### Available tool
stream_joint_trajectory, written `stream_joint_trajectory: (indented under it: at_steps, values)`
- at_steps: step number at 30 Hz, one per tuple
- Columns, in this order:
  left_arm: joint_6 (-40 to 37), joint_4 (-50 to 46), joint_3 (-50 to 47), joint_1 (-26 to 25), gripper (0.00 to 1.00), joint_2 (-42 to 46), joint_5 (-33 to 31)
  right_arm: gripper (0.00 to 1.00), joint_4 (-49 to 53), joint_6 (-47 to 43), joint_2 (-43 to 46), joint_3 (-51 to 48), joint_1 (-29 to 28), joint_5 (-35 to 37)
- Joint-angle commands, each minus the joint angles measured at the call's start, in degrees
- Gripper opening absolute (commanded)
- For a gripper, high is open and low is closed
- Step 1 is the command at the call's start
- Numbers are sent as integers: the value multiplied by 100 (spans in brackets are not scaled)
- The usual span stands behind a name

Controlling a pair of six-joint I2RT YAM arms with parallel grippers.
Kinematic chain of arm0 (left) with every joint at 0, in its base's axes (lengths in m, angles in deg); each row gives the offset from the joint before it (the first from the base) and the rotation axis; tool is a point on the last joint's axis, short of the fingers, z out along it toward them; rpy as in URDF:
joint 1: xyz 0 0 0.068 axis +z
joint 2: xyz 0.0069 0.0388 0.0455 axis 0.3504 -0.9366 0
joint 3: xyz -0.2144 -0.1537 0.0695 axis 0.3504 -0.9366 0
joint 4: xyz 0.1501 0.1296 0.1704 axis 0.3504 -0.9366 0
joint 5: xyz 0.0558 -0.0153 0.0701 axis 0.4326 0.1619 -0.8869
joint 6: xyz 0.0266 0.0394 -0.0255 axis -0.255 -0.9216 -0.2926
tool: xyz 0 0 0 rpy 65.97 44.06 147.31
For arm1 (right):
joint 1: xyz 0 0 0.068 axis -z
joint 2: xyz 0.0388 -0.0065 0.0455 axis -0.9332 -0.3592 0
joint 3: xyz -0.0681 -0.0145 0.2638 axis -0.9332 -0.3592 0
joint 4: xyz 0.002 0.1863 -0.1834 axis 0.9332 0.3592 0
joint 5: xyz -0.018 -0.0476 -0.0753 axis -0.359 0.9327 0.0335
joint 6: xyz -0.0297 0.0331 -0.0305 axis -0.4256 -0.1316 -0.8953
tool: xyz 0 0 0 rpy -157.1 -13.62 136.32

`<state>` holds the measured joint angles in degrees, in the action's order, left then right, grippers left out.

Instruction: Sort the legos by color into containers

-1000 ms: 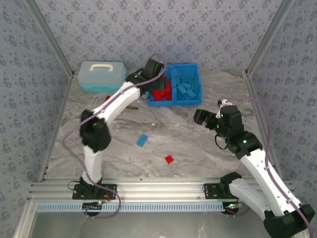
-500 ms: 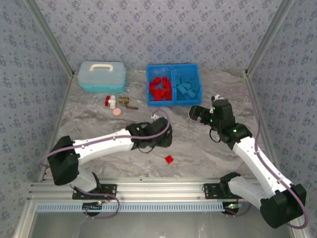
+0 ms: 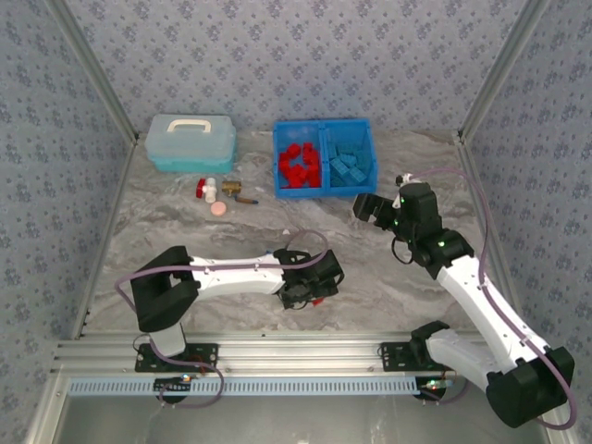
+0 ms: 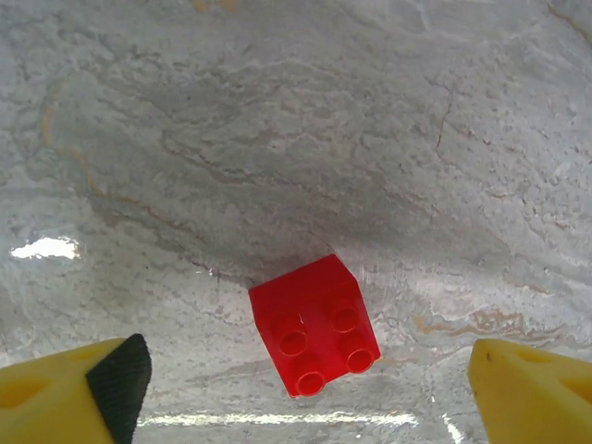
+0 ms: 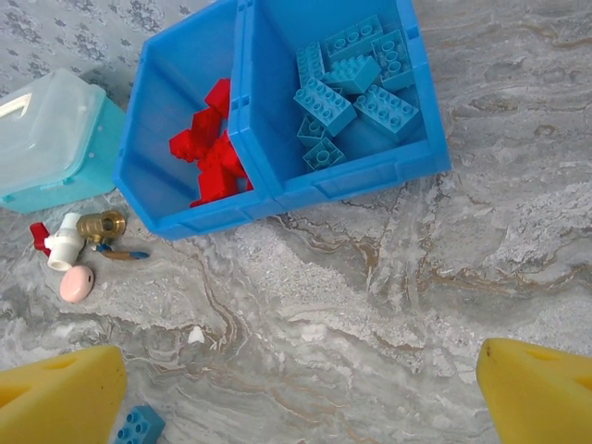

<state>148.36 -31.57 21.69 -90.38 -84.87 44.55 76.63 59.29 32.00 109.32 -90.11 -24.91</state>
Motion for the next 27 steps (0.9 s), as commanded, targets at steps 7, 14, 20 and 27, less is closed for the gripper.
stream_joint_trajectory:
  at_steps: [7,14,20,27]
  values:
    - [419,-162,399,9,73,-457,361,100,96,-120,169,47,114,-39]
    - [343,-297,427,120,59,-705,639,100,86,-60,288,-50,152,-40]
    - [280,-403,448,149,43,-764,609,100,116,-59,314,-56,159,-64]
    - [-287,-442,591,313,24,-302,185,100,111,-19,319,-60,157,-69]
